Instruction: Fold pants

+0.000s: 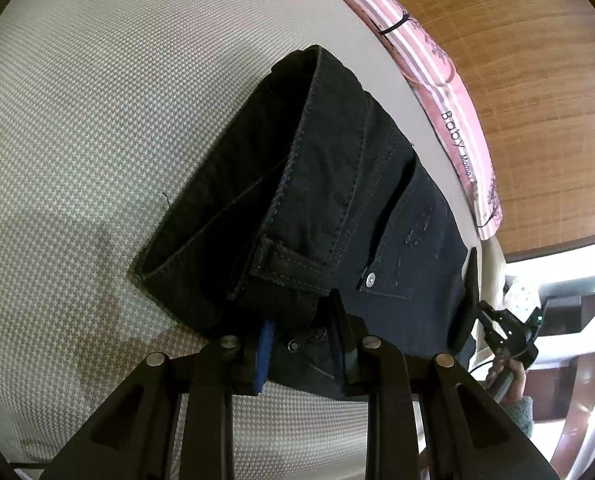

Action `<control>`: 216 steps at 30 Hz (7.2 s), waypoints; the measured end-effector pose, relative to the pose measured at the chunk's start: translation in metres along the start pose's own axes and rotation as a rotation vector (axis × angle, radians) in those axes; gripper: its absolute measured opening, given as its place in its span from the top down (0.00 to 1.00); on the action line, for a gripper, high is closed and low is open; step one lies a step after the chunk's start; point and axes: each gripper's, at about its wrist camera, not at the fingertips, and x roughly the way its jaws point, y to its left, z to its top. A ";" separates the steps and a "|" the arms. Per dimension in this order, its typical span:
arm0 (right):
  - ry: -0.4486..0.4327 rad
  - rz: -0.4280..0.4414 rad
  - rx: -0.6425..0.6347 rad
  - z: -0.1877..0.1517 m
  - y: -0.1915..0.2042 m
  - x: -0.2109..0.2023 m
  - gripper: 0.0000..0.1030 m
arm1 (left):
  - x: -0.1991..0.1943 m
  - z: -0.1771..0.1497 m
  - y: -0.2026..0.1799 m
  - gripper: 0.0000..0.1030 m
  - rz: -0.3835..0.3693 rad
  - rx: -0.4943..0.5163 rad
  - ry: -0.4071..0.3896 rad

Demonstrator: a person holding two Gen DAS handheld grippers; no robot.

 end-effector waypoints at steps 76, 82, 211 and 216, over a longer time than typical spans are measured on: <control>-0.150 -0.135 0.297 -0.059 -0.140 -0.134 0.95 | -0.016 0.035 -0.007 0.84 0.051 0.100 0.107; -0.066 -0.176 0.352 -0.091 -0.168 -0.105 0.95 | -0.008 0.031 -0.013 0.84 0.119 0.159 0.133; 0.543 0.377 -0.622 -0.053 0.250 0.117 0.70 | 0.067 -0.026 -0.126 0.64 0.291 0.792 -0.122; 0.470 0.382 -0.679 -0.056 0.261 0.108 0.89 | 0.068 -0.026 -0.128 0.64 0.276 0.800 -0.119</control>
